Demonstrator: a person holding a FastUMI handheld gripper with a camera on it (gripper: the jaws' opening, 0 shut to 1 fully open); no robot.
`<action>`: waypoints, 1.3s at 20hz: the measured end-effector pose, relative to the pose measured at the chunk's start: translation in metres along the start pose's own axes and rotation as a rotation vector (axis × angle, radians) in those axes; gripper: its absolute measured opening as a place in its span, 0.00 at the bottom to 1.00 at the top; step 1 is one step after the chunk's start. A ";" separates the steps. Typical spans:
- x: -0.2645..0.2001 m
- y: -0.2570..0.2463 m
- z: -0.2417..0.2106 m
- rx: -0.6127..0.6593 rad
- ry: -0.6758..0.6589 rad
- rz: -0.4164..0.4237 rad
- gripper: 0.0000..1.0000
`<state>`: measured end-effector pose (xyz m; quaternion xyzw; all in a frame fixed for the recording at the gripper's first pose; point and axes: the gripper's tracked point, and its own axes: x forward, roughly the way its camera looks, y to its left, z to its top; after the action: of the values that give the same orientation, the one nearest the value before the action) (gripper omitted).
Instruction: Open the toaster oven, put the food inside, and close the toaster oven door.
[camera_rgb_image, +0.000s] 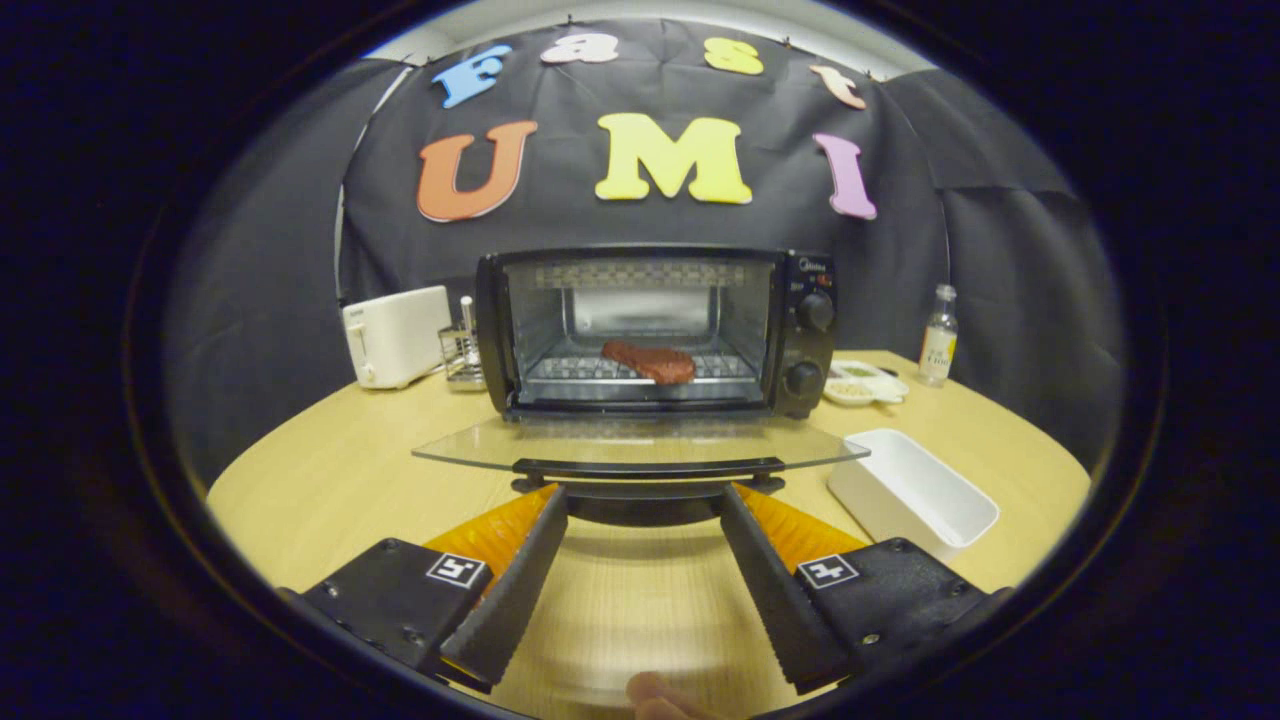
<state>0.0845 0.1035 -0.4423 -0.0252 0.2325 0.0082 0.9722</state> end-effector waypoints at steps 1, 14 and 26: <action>-0.001 -0.001 -0.001 -0.009 0.000 -0.003 0.98; 0.006 0.003 0.066 -0.045 -0.124 -0.014 0.98; 0.041 0.006 0.130 -0.055 -0.155 -0.024 0.98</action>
<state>0.1794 0.1166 -0.3455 -0.0539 0.1560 0.0047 0.9863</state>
